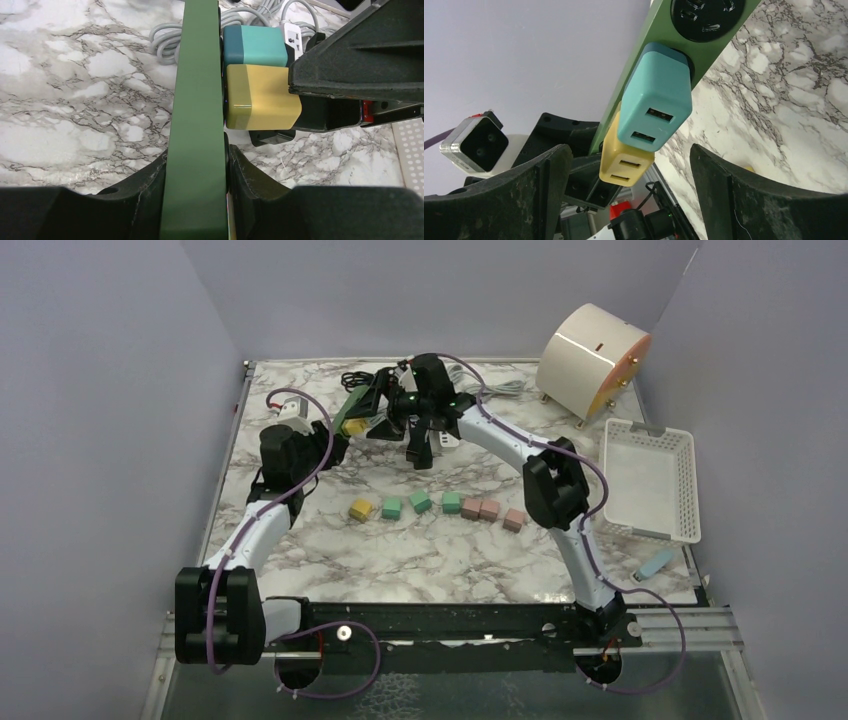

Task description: Pull the plug off the socket

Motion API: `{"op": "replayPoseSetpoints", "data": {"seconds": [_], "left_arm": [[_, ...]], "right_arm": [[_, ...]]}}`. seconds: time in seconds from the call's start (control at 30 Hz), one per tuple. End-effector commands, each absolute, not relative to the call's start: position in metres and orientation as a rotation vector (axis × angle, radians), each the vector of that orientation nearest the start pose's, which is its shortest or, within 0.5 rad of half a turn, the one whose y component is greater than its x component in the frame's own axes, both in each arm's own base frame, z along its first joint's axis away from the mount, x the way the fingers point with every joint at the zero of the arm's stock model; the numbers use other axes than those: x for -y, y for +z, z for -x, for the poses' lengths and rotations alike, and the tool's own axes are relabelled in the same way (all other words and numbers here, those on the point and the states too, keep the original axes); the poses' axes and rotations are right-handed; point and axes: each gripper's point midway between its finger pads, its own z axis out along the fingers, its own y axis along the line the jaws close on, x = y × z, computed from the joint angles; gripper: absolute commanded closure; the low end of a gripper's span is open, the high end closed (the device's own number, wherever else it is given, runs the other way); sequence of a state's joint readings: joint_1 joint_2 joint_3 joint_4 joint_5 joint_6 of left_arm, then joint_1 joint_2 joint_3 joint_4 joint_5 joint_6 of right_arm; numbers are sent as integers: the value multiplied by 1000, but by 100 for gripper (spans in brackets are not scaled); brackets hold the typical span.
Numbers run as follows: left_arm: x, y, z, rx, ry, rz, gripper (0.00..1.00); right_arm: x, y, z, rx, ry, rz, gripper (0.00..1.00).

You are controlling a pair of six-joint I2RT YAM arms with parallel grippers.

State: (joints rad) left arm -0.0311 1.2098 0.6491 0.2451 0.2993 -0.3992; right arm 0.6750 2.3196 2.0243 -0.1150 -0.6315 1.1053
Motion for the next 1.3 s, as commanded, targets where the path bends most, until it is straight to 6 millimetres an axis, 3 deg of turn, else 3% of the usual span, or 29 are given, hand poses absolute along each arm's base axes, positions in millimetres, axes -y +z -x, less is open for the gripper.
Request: {"op": "replayPoseSetpoints", "data": {"seconds": [0.0, 0.23, 0.3, 0.4, 0.43, 0.47, 0.57, 0.67, 0.83, 1.1, 1.27], "left_arm": [[84, 222, -386, -1740, -580, 72, 100], [88, 223, -385, -1738, -588, 59, 100], [88, 222, -385, -1739, -588, 58, 100], [88, 221, -385, -1741, -581, 61, 100], [87, 220, -385, -1743, -577, 64, 100], [86, 219, -386, -1750, -568, 68, 100], [71, 208, -392, -1796, -471, 144, 100], [38, 190, -394, -1864, -292, 297, 100], [-3, 168, -386, -1944, -71, 489, 100], [-24, 154, -381, -1987, 32, 584, 100], [-33, 147, -378, -2020, 101, 602, 100]], "right_arm": [[-500, 194, -405, -2394, 1677, -73, 9], [-512, 186, -406, -2414, 1712, -98, 17], [-515, 184, -406, -2412, 1725, -95, 27], [-519, 185, -404, -2401, 1774, -84, 66], [-520, 187, -401, -2396, 1797, -65, 90], [-521, 189, -400, -2393, 1809, -51, 98], [-520, 200, -395, -2389, 1800, 15, 99], [-512, 207, -388, -2387, 1782, 63, 99], [-493, 222, -364, -2356, 1934, 265, 99], [-455, 242, -354, -2312, 2053, 485, 99], [-446, 264, -350, -2246, 2124, 611, 99]]}}
